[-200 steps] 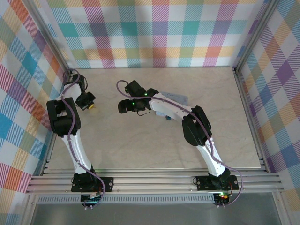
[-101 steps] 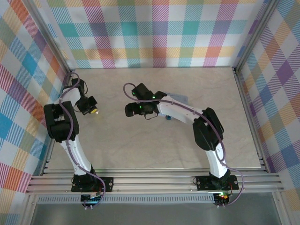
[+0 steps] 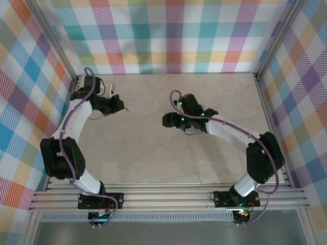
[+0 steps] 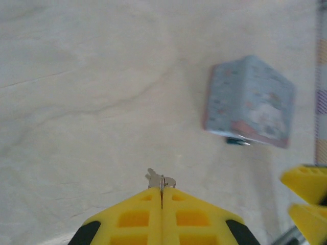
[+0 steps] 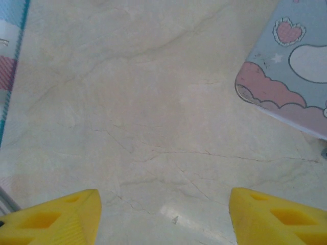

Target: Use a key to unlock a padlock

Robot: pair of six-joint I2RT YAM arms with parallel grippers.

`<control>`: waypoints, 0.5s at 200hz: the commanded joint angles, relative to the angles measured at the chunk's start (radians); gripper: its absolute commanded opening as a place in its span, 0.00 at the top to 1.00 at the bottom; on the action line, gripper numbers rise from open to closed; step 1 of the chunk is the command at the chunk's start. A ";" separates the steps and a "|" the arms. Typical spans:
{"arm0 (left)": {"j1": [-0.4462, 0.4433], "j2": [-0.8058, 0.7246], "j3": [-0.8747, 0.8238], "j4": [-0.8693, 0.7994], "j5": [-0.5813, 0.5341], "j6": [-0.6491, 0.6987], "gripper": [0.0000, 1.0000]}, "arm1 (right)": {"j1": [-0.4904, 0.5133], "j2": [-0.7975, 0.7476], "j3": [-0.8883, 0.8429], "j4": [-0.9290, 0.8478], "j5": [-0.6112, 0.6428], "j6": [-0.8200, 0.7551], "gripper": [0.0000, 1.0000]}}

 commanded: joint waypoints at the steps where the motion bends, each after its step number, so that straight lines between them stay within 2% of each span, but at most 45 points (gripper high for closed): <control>1: -0.020 -0.058 0.014 -0.019 0.164 0.094 1.00 | 0.013 -0.074 -0.041 0.101 -0.092 -0.075 0.29; 29: -0.044 -0.092 0.056 -0.073 0.330 0.146 1.00 | 0.013 -0.102 -0.075 0.194 -0.103 -0.098 0.28; 65: -0.102 -0.086 0.170 -0.244 0.354 0.214 1.00 | 0.035 -0.091 -0.064 0.341 -0.146 -0.240 0.34; 100: -0.149 -0.105 0.190 -0.248 0.373 0.172 1.00 | 0.057 -0.055 -0.053 0.479 -0.180 -0.370 0.37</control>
